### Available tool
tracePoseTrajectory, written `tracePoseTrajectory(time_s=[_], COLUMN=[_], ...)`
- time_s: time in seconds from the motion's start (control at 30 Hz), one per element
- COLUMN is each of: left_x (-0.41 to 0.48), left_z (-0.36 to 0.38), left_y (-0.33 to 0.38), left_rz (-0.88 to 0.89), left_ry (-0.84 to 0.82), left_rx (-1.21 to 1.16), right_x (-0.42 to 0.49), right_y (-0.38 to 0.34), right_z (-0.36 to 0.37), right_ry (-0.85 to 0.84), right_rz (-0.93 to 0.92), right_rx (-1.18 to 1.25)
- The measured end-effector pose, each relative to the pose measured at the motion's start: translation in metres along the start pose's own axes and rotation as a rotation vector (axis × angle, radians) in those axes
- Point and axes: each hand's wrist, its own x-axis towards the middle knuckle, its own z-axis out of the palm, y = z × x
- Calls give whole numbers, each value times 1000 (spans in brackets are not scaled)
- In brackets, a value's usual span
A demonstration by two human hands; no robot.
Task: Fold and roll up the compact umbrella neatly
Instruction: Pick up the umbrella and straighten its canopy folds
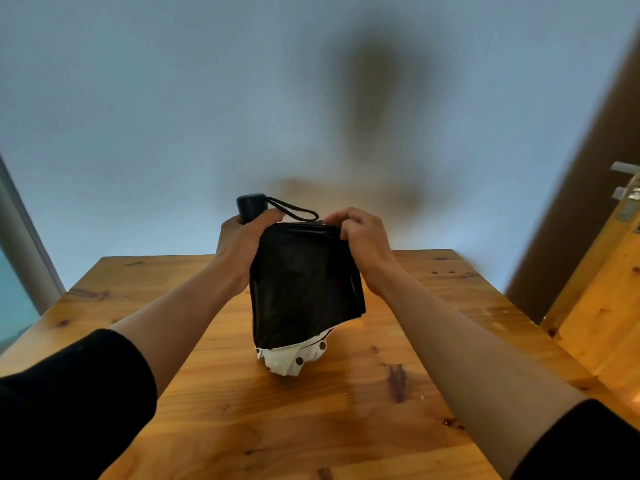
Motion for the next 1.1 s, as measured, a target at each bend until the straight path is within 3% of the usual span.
tracePoseTrajectory(time_s=[0.07,0.23,0.33,0.4,0.57,0.7,0.9,1.1], left_x=[-1,-2,-3,-3,-2,-10,-13,-13], left_z=[-2,-12,-11,-10,-3,4,15,17], left_y=[0,5,3,4,10,7,11,14], left_rz=[13,8,35,59,123,113,174,175], left_ry=[-27,-202,-216,-167,-140,-258,-198,-199], left_rx=[3,-20,-45,-67,-20,126,138,302], right_x=[3,3,4,5,6,6,1,-2], right_y=[-3,-3,-4,-2,-11,-12,-9,-10], right_z=[-4,-8,-8,-9,-9,-9,-12,-13], right_ry=[6,-242,-314,-308,-80,-146,-152,-247], right_rz=[32,62,76,57,-55,-23,1,1], right_rx=[24,-112,-144,-170,-123,-161,-104,-132])
